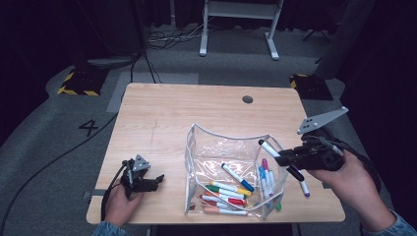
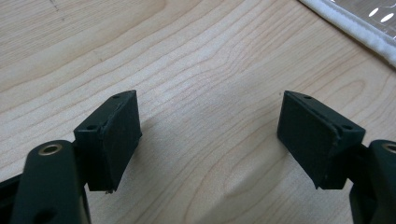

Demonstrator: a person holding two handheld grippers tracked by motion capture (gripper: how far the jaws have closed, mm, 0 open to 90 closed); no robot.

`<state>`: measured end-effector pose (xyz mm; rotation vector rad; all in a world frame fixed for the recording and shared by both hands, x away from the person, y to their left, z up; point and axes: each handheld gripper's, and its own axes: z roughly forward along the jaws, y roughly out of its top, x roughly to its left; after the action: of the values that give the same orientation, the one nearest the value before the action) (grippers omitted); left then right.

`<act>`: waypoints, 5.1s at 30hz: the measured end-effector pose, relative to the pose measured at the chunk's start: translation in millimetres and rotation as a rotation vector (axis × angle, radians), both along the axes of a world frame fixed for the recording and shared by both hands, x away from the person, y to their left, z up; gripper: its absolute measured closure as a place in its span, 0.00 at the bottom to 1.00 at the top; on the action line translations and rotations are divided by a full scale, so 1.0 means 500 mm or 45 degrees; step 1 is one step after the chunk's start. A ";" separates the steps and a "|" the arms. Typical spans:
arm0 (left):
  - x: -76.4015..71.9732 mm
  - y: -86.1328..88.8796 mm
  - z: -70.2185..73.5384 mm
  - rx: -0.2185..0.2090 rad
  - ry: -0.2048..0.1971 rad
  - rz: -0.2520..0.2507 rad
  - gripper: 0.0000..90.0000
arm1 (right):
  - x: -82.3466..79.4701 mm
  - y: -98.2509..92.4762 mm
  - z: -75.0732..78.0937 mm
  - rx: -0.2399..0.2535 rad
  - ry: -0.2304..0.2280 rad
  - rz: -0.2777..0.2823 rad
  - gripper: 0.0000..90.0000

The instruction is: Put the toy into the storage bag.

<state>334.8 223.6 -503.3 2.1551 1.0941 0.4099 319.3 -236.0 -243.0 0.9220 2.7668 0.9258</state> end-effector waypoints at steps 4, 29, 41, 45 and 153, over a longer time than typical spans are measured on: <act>0.000 0.000 0.000 -0.002 0.000 0.001 0.24 | 0.004 0.045 0.002 -0.026 0.012 0.058 0.85; 0.000 0.000 0.000 -0.002 0.000 0.001 0.24 | 0.033 0.249 -0.101 -0.244 0.173 0.326 0.85; 0.000 0.000 0.000 -0.002 0.000 0.001 0.24 | 0.033 0.314 -0.178 -0.450 0.233 0.425 0.84; 0.000 0.000 0.000 -0.002 0.001 0.001 0.24 | 0.035 0.328 -0.206 -0.489 0.280 0.444 0.84; 0.001 0.001 0.000 -0.003 0.003 0.018 0.24 | 0.129 -0.365 -0.400 -0.243 0.212 -0.824 0.62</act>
<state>335.4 224.1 -503.5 2.1474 1.1113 0.4118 383.8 -418.5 -443.0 1.7573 2.3378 0.4826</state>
